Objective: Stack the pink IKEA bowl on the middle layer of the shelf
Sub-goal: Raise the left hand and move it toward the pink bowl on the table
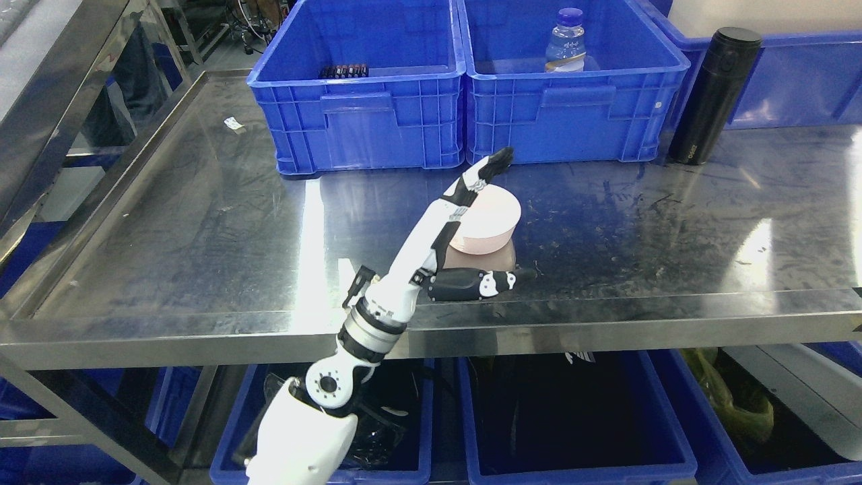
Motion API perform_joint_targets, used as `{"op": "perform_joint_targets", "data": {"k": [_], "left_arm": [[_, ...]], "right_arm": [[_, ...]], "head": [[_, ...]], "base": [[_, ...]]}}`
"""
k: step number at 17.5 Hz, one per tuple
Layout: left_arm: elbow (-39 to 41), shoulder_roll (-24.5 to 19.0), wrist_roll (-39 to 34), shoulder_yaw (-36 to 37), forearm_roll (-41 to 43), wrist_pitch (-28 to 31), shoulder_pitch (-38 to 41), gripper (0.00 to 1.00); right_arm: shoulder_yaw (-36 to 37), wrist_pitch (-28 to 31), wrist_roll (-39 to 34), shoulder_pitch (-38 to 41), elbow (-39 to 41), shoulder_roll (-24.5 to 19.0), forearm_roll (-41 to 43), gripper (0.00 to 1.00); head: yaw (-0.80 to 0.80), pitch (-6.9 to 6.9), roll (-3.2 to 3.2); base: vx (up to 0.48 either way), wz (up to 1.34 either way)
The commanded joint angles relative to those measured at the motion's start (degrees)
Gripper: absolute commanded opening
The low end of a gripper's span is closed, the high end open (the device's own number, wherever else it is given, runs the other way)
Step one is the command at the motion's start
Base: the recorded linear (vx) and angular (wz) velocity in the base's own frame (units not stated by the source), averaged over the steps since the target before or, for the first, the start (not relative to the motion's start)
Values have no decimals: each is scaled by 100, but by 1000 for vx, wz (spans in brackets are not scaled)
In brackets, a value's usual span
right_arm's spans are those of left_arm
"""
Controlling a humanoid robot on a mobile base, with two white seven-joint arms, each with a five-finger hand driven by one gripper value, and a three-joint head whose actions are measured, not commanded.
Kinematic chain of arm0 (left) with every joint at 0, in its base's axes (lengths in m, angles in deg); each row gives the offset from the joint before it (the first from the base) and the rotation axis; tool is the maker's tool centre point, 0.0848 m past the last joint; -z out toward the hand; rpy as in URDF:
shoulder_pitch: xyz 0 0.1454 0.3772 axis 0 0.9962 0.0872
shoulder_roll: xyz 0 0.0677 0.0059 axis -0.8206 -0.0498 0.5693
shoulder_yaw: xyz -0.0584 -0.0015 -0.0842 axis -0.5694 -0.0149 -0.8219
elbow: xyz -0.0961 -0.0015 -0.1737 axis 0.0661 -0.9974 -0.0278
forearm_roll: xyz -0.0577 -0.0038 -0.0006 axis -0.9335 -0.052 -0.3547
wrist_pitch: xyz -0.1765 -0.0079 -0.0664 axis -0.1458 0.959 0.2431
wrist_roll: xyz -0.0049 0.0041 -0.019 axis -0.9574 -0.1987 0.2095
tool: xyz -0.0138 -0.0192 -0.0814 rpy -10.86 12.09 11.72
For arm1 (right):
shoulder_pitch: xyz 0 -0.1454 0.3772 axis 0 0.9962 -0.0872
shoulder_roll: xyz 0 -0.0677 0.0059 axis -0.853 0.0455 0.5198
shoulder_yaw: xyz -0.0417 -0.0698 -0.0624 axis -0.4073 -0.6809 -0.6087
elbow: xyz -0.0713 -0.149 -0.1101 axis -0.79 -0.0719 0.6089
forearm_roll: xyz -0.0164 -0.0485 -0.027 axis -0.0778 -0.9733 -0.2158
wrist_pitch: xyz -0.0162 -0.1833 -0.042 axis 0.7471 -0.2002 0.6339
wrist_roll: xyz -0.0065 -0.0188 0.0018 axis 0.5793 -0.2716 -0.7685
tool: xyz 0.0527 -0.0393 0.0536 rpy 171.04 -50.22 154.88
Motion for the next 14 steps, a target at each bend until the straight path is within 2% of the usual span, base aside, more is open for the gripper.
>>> {"op": "perform_joint_targets", "data": {"k": [1, 4, 9, 12, 14], "left_arm": [[3, -1097, 1227, -522, 1393, 1240, -1805, 98], [3, -1590, 2302, -514, 1931, 1638, -2466, 97], [3, -1644, 3445, -672, 1967, 1551, -2450, 97], [-6, -1565, 3728, -523, 2020, 1559, -2555, 98], [-6, -1565, 3790, -321, 2335, 1577, -2591, 93]], "right_arm": [[0, -3, 5, 18, 100, 100, 0, 100], [0, -3, 5, 26, 100, 100, 0, 100], [0, -3, 5, 26, 100, 100, 0, 100], [0, -3, 5, 27, 100, 100, 0, 100], [0, -3, 5, 26, 100, 100, 0, 100]], "head": [[0, 0, 0], [0, 0, 0], [0, 0, 0], [0, 0, 0], [0, 0, 0]], "base": [[0, 0], [-7, 7], [6, -8], [4, -6], [0, 0]]}}
